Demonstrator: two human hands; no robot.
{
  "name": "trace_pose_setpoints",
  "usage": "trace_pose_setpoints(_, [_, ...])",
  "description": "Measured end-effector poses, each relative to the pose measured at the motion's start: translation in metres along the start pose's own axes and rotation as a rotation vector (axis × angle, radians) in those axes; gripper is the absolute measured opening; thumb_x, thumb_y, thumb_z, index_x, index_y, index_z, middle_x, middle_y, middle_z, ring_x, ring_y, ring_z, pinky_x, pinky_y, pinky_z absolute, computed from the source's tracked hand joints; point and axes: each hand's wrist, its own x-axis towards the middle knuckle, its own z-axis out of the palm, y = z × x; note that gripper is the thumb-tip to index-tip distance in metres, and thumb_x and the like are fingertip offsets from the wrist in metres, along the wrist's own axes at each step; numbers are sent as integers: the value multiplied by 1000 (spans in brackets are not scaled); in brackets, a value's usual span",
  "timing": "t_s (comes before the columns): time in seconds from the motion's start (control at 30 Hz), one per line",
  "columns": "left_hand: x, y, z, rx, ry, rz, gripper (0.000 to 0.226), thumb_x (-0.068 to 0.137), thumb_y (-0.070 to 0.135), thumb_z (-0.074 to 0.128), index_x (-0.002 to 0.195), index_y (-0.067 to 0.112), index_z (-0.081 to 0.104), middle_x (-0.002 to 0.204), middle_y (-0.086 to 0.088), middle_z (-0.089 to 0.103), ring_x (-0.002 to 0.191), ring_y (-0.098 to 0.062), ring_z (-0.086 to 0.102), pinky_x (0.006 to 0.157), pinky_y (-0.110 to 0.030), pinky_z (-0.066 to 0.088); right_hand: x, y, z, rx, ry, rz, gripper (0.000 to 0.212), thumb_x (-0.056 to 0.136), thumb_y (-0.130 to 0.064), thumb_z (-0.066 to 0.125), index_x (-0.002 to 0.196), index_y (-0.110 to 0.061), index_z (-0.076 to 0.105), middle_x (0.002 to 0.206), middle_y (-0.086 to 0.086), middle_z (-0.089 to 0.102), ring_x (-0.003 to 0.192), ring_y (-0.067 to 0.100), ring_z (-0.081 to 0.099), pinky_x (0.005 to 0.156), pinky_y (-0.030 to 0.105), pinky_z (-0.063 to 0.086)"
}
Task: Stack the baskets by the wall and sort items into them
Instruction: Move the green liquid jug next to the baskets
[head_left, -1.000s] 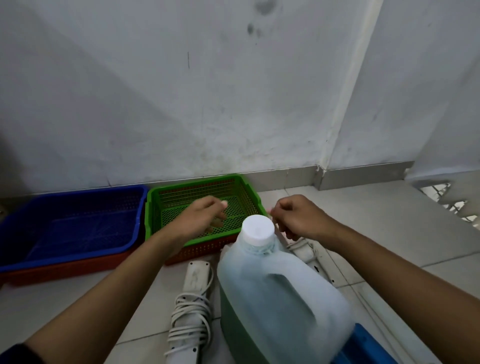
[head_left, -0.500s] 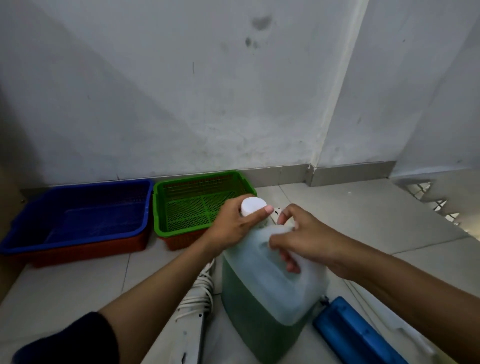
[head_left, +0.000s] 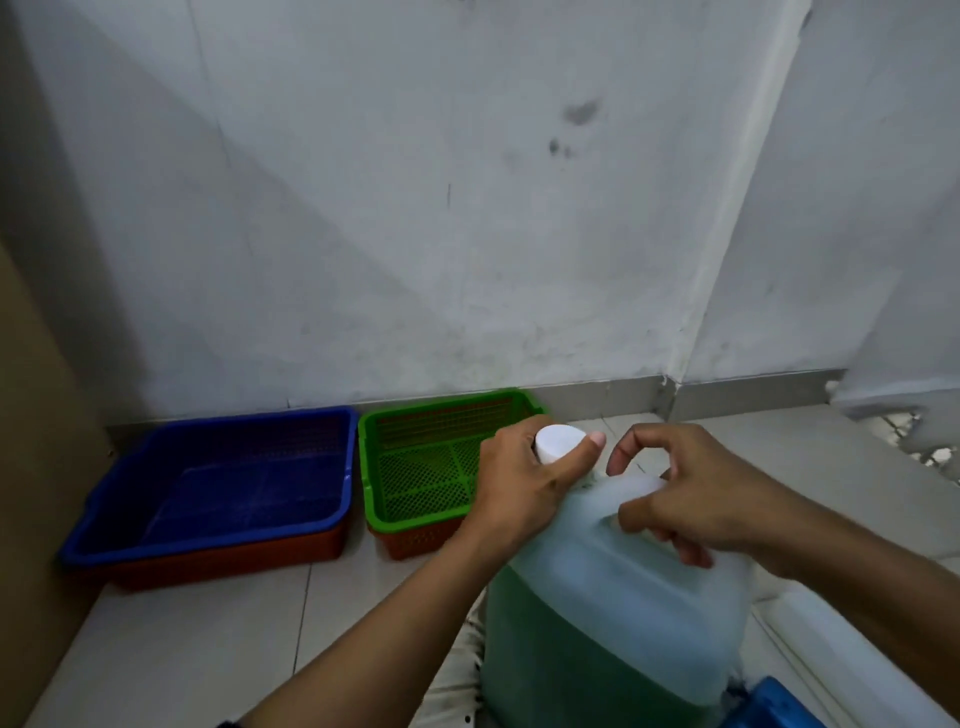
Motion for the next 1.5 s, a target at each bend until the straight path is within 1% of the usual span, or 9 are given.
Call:
trace_pose_setpoints(0.2, [89, 51, 2, 60, -93, 31, 37, 79, 50, 64, 81, 14, 73, 75, 0, 67, 73, -14, 61, 61, -25, 44, 39, -33, -72, 62, 83, -30, 27, 71, -1, 75, 92, -16, 65, 54, 10, 57, 34, 12, 43, 37, 23, 38])
trace_pose_setpoints(0.33, [162, 71, 23, 69, -34, 83, 39, 80, 52, 61, 78, 15, 73, 74, 1, 67, 71, -15, 60, 58, -24, 42, 91, -40, -127, 29, 150, -117, 27, 70, -2, 77, 92, -15, 68, 49, 8, 56, 32, 12, 42, 37, 22, 39])
trace_pose_setpoints(0.5, [232, 57, 74, 116, 87, 152, 41, 82, 51, 59, 97, 15, 70, 88, 4, 62, 81, -15, 58, 67, -22, 45, 173, -12, -164, -89, 263, -213, 29, 69, -8, 77, 91, -21, 65, 63, 9, 62, 30, 9, 45, 40, 23, 46])
trace_pose_setpoints(0.63, [265, 8, 124, 72, 159, 117, 31, 81, 47, 62, 93, 19, 64, 89, 6, 61, 77, -9, 56, 57, -3, 38, 246, 33, -164, -225, 338, -287, 32, 63, -17, 80, 90, -26, 67, 83, -3, 60, 51, 11, 57, 43, 22, 47])
trace_pose_setpoints(0.8, [299, -52, 176, 106, 171, 84, 25, 79, 42, 67, 88, 20, 61, 84, 6, 61, 72, -9, 55, 56, 5, 38, 327, 95, -146, -254, 367, -331, 35, 62, -23, 80, 95, -26, 68, 109, 0, 65, 86, 16, 57, 71, 27, 52])
trace_pose_setpoints(1.0, [338, -96, 192, 168, 259, 34, 26, 79, 39, 68, 87, 15, 69, 80, 3, 64, 75, -14, 59, 57, -6, 38, 391, 108, -142, -205, 307, -379, 29, 62, -24, 81, 88, -24, 68, 93, -6, 60, 82, 14, 59, 67, 27, 51])
trace_pose_setpoints(1.17, [357, -117, 186, 189, 293, -30, 34, 81, 45, 64, 95, 14, 69, 87, 3, 63, 80, -14, 57, 61, -15, 39, 421, 110, -128, -250, 414, -363, 29, 60, -38, 79, 84, -25, 71, 88, -4, 69, 79, 16, 62, 68, 29, 55])
trace_pose_setpoints(1.37, [363, -122, 189, 184, 304, 12, 34, 83, 44, 62, 94, 13, 69, 85, 6, 63, 75, -9, 55, 54, 3, 36, 428, 117, -125, -291, 522, -429, 32, 64, -38, 75, 91, -20, 75, 89, 1, 74, 77, 18, 65, 71, 33, 57])
trace_pose_setpoints(1.5, [358, -115, 188, 186, 225, -64, 42, 83, 48, 60, 105, 13, 63, 95, 3, 62, 89, -15, 57, 62, -11, 39, 429, 120, -127, -367, 512, -531, 37, 68, -38, 67, 97, -16, 75, 92, 6, 76, 78, 26, 67, 71, 39, 57])
